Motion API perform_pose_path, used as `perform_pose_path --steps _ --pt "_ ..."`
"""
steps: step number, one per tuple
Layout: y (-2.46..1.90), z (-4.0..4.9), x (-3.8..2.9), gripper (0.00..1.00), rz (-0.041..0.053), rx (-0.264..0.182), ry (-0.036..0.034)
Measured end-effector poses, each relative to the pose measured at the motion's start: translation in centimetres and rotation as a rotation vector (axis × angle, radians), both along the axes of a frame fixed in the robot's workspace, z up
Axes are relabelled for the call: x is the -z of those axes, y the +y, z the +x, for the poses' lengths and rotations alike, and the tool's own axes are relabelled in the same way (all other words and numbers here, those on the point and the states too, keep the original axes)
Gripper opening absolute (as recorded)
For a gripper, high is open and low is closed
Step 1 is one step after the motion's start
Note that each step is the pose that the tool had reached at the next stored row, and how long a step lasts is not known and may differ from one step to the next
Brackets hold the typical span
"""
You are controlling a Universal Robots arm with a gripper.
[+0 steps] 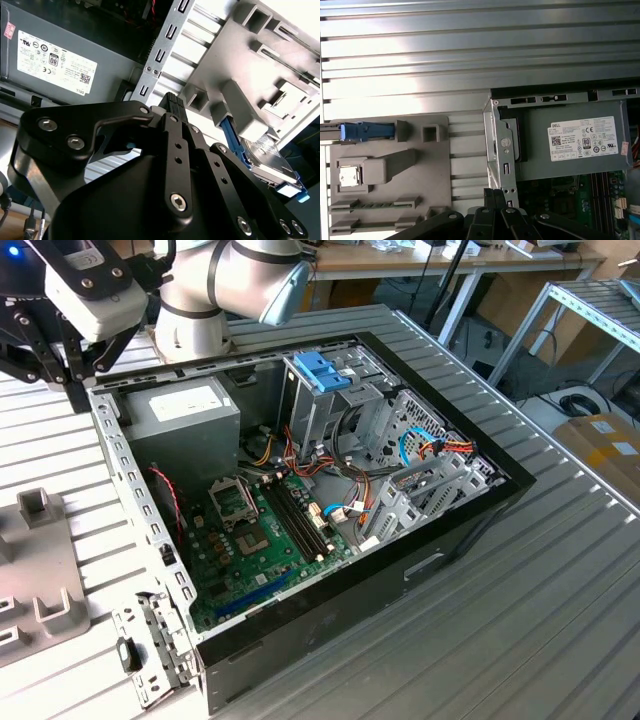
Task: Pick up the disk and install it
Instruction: 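Reach for the disk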
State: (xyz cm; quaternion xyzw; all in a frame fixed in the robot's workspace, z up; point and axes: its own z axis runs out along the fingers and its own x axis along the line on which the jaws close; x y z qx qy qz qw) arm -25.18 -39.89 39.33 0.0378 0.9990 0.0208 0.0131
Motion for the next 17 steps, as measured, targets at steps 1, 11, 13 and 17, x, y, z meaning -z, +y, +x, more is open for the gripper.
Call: perform_pose_path --steps 1,11,13,17 --pt "0.00 -0.01 0.00 0.11 0.0000 0.000 0.0000" --pt "0.00 -0.23 0.00 0.11 0.0000 0.000 0.0000" --pt "0.00 -0.26 0.00 0.11 0.0000 0.000 0.0000" --pt "0.00 -0.33 0.00 0.11 -0.0002 0.000 0.0000"
